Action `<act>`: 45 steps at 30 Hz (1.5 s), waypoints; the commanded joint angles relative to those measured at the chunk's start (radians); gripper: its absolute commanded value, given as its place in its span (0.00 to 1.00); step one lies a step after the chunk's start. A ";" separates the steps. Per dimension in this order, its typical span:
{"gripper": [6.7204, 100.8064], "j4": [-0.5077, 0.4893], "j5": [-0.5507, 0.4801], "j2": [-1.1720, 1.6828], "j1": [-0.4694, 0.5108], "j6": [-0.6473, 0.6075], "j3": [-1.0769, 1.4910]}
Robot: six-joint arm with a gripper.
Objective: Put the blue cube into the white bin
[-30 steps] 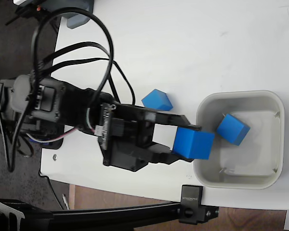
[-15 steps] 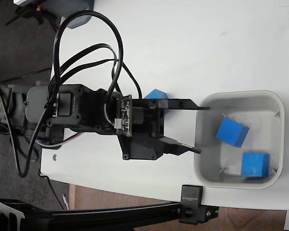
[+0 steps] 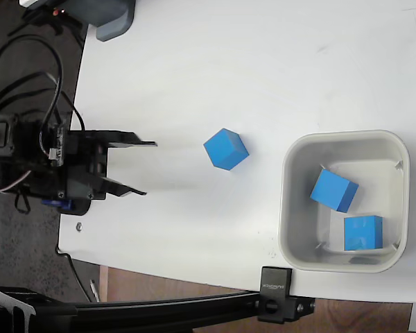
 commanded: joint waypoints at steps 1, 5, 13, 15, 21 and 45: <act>0.99 0.110 0.072 0.290 -0.032 -0.012 0.110; 0.99 0.143 0.167 0.367 -0.112 -0.018 0.189; 0.99 0.135 0.209 0.385 -0.124 -0.029 0.259; 0.99 0.135 0.202 0.385 -0.126 -0.031 0.259; 0.99 0.133 0.206 0.385 -0.124 -0.025 0.259; 0.99 0.133 0.150 0.385 -0.118 -0.057 0.259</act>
